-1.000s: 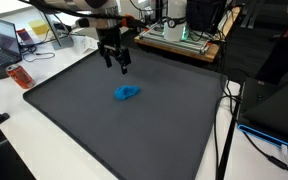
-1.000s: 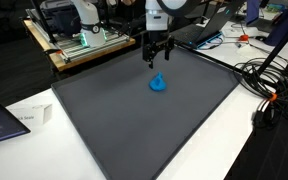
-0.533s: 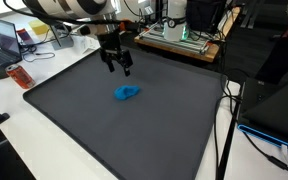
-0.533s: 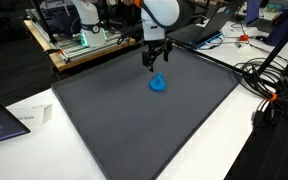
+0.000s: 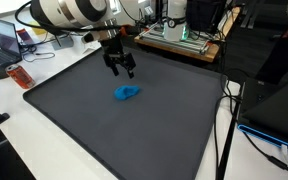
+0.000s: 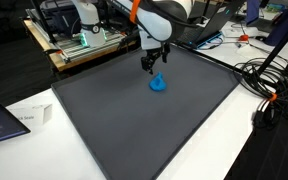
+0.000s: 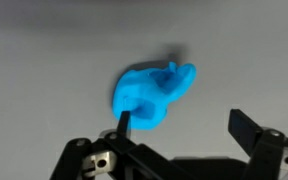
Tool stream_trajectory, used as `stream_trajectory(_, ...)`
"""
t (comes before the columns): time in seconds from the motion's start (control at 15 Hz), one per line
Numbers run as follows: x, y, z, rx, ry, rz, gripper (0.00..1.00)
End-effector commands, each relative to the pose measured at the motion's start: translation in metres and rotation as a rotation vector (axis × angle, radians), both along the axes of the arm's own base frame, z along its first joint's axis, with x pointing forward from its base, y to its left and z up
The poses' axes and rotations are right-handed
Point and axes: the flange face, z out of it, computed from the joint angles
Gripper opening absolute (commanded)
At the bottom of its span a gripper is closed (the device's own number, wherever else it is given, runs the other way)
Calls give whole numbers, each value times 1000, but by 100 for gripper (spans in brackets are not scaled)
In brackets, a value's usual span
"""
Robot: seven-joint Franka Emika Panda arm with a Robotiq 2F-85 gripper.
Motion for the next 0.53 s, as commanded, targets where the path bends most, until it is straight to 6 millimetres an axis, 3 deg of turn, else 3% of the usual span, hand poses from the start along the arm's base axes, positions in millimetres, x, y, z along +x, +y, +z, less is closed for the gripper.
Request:
stream_trajectory(0.0, -1, -15, 1, 46, -5, 34, 100)
stream_trajectory(0.47, 2, -40, -4, 96, -43, 0, 100)
